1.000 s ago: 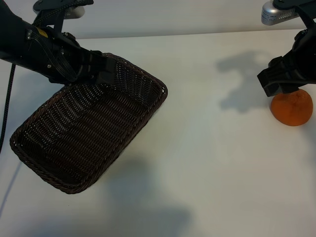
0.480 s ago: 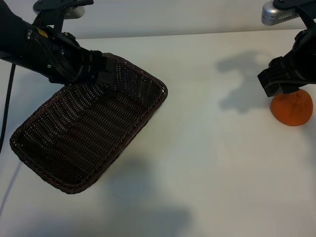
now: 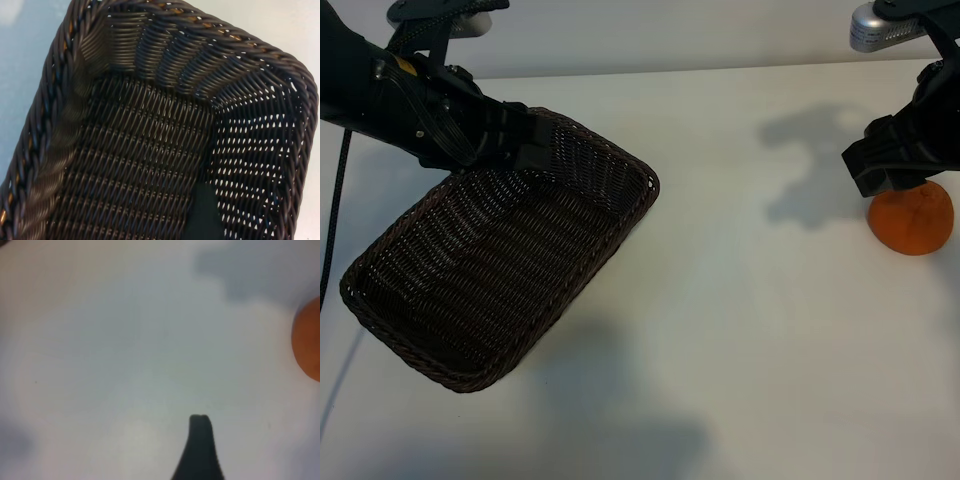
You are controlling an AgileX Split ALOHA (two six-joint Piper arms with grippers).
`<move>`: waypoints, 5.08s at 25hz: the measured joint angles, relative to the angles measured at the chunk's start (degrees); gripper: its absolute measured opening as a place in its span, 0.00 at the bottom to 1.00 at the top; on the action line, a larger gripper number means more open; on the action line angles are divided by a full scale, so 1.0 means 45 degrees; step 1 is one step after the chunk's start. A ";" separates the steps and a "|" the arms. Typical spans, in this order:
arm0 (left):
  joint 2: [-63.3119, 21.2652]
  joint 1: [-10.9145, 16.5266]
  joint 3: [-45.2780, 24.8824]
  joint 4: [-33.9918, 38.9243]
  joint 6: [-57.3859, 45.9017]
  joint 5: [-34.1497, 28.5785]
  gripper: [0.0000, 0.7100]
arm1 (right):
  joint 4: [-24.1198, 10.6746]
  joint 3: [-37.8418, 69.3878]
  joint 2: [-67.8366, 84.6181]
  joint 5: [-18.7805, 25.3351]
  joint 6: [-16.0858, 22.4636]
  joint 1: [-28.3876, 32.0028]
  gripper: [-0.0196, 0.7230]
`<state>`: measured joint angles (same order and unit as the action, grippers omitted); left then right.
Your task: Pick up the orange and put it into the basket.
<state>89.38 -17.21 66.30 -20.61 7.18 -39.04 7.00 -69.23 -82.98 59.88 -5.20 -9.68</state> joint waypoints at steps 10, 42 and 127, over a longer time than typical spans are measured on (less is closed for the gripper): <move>0.0000 0.0000 0.0000 0.0000 -0.0045 0.0601 0.79 | 0.0000 0.0000 0.0000 -0.0064 0.0000 0.0000 0.76; -0.6922 0.0000 -0.4883 0.8153 -1.4615 -0.0142 0.69 | 0.0000 0.0000 0.0000 -0.0096 -0.0134 0.0000 0.74; -0.5741 0.2770 -0.6209 0.3362 -1.1993 -0.2546 0.76 | 0.0062 0.0000 0.0000 0.0000 -0.0407 0.0000 0.73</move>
<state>63.54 -4.75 38.35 -5.48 -46.79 -50.49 7.28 -69.23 -82.98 59.88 -7.03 -9.68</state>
